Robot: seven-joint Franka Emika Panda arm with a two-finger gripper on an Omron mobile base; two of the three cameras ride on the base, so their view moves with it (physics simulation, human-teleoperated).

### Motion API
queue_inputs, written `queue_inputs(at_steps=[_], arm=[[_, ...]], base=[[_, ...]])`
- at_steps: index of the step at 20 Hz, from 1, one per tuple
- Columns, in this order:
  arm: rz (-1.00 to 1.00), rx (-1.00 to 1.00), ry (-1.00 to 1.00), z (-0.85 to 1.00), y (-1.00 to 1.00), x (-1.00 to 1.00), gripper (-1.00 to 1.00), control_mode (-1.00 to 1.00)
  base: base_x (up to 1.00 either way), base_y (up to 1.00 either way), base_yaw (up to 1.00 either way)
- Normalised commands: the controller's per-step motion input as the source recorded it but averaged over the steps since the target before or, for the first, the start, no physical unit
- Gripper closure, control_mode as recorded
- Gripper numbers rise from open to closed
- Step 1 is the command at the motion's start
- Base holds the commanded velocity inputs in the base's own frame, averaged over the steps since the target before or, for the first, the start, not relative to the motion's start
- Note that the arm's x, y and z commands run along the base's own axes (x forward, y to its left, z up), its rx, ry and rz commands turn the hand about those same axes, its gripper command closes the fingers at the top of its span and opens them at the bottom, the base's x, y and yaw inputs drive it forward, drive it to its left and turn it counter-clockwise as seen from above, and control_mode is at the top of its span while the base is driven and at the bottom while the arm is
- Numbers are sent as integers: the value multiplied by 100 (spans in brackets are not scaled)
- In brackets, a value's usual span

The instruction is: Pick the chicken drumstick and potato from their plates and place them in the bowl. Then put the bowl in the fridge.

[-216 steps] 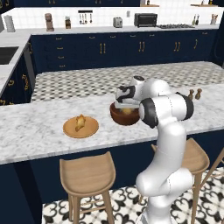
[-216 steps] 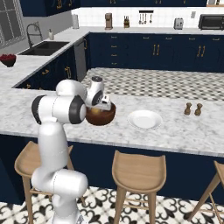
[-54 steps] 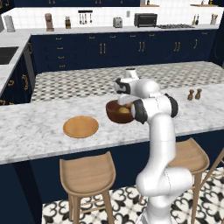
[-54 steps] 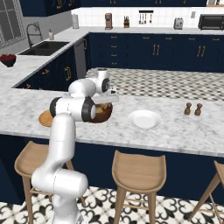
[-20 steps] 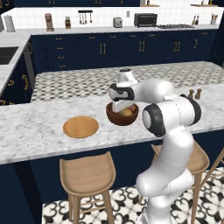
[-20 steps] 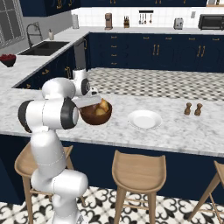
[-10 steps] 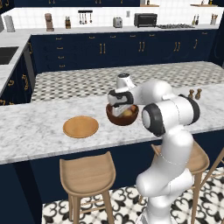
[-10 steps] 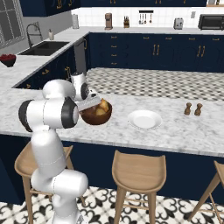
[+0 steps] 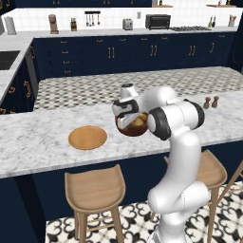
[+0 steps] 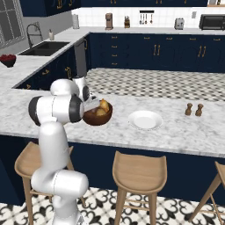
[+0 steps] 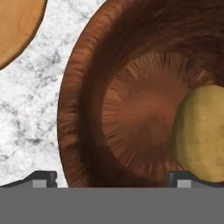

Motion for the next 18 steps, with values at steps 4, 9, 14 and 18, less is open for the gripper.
queue_inputs(at_steps=[4, 9, 14, 18], arm=[[6, -2, 7, -37, 1, 24, -100, -100], [6, -3, 1, -37, 0, 0, -100, -100], [6, -1, 0, -35, 0, -1, 100, -100], [6, 0, 0, -37, -18, -27, 100, -100]], base=[[0, 0, 0], [0, 0, 0], [0, 0, 0], [0, 0, 0]])
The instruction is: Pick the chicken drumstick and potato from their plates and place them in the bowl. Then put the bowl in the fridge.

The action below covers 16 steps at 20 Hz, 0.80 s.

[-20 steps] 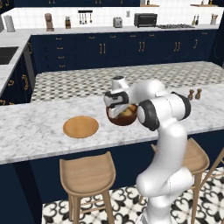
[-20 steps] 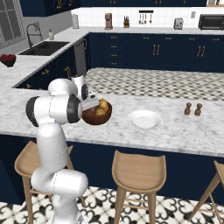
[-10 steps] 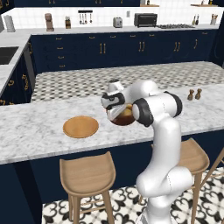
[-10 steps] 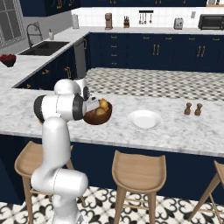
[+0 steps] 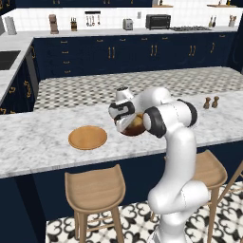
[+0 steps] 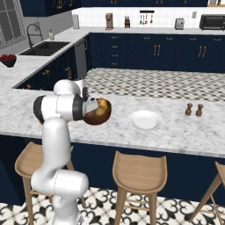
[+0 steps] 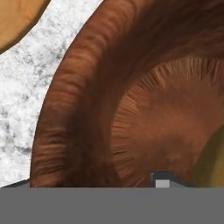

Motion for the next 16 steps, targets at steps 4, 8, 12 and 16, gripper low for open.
queue_inputs(at_steps=[4, 8, 12, 16], arm=[[5, 0, 0, -16, -4, -34, 100, -100], [10, 0, -1, 12, -1, -16, 100, -100], [16, 0, -5, 58, -1, -3, 100, -100], [21, 0, -12, 66, 0, -64, 100, -100]], base=[[0, 0, 0], [0, 0, 0], [0, 0, 0], [0, 0, 0]])
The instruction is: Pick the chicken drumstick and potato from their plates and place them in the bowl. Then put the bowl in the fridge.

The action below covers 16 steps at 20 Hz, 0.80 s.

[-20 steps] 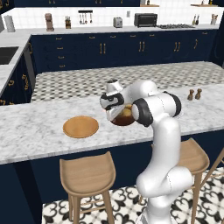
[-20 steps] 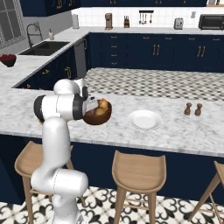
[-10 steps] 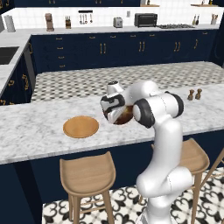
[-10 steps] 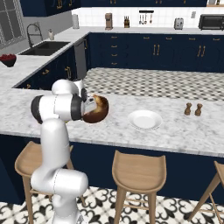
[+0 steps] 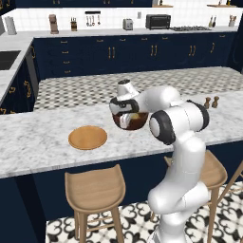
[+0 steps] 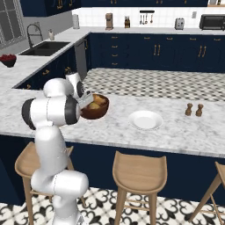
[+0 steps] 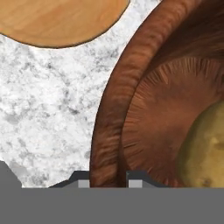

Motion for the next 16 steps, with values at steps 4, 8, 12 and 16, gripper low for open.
queue_inputs(at_steps=[4, 8, 12, 16], arm=[[23, 0, -17, 60, -3, -93, 100, -100], [30, -5, -37, 30, -26, -100, 100, -100], [22, 0, -14, 23, -37, -62, 100, -100], [17, 0, -5, 30, -26, -72, 100, -100]], base=[[0, 0, 0], [0, 0, 0], [0, 0, 0], [0, 0, 0]])
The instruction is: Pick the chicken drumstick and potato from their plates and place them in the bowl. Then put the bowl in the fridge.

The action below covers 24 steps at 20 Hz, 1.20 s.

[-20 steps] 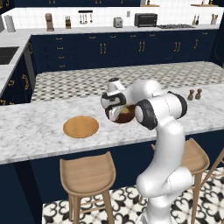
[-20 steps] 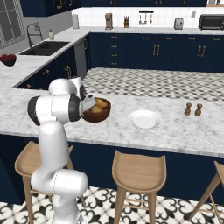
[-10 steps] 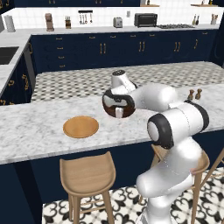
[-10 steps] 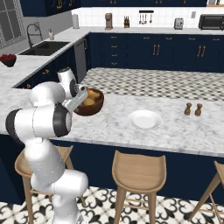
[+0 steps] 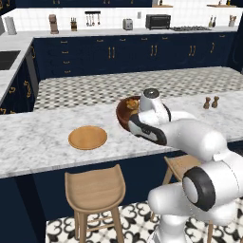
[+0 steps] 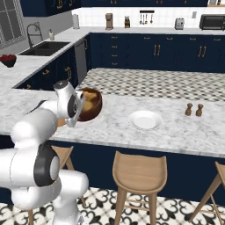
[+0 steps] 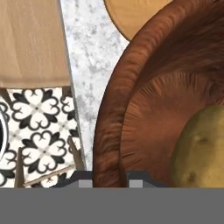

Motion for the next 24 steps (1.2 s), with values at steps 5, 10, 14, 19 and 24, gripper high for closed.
queue_inputs(at_steps=[5, 10, 14, 19, 24], arm=[[13, 0, -9, 33, -34, -100, 100, -100], [1, 0, 0, 37, -20, -100, 100, -100], [0, 1, 0, 30, -9, -100, 100, -100], [0, 4, 0, 10, 0, -100, 100, -100], [1, 4, 0, 13, -2, -98, 100, -100]], base=[[0, 0, 0], [0, 0, 0], [0, 0, 0], [0, 0, 0], [0, 0, 0]])
